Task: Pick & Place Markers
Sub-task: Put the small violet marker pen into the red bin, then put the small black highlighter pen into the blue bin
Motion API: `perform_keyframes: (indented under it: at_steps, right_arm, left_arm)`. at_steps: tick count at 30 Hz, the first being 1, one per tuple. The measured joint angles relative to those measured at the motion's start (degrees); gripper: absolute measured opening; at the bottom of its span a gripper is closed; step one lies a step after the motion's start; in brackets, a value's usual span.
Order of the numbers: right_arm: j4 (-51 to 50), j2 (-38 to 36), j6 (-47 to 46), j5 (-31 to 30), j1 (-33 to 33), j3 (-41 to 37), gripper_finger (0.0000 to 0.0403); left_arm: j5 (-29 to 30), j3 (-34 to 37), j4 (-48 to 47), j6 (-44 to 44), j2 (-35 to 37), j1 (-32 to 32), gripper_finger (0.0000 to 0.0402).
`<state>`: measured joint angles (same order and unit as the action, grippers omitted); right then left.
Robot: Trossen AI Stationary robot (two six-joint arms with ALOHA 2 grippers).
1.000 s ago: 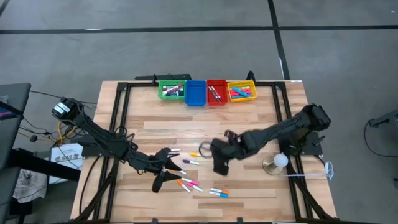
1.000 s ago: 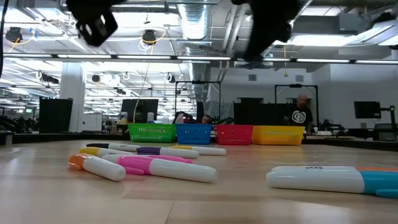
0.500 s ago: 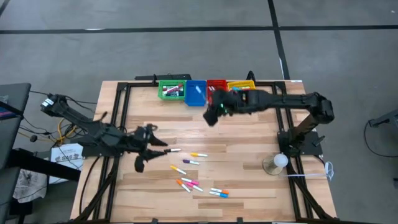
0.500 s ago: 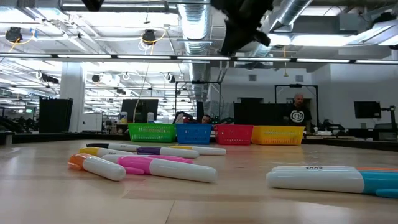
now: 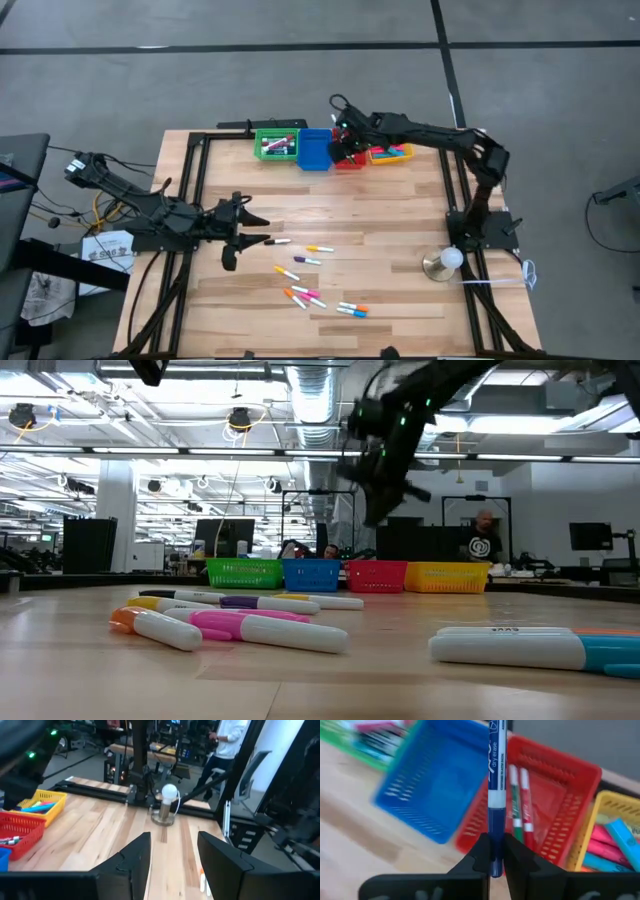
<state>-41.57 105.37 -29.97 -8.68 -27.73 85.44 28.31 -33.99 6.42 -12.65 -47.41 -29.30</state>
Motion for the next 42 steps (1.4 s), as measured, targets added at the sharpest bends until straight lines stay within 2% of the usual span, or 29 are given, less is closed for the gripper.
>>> perform_keyframes:
  at_steps: [8,22,31,36,42]
  right_arm:
    - [-2.9,5.8,0.0,2.3,-2.4,-0.1,0.0032]
    - [-9.1,5.3,3.5,1.9,-2.3,0.0,0.0064]
    - [-9.4,5.3,5.9,1.8,-0.6,0.0,0.0114]
    - [-8.6,2.7,7.1,-1.5,0.8,0.0,0.0126]
    - [-4.7,-4.6,13.6,-5.3,4.2,0.0,0.0114]
  left_arm:
    - [0.0,0.0,-2.6,-0.2,0.6,0.1,0.0163]
    - [-0.1,0.0,-2.6,-1.2,0.5,1.3,0.0163]
    - [-0.1,0.0,-2.6,-1.3,0.1,1.3,0.0163]
    - [-0.9,0.0,-2.6,-1.3,-0.9,1.2,0.0163]
    - [-4.3,0.0,-2.6,-1.3,-4.1,1.2,0.0163]
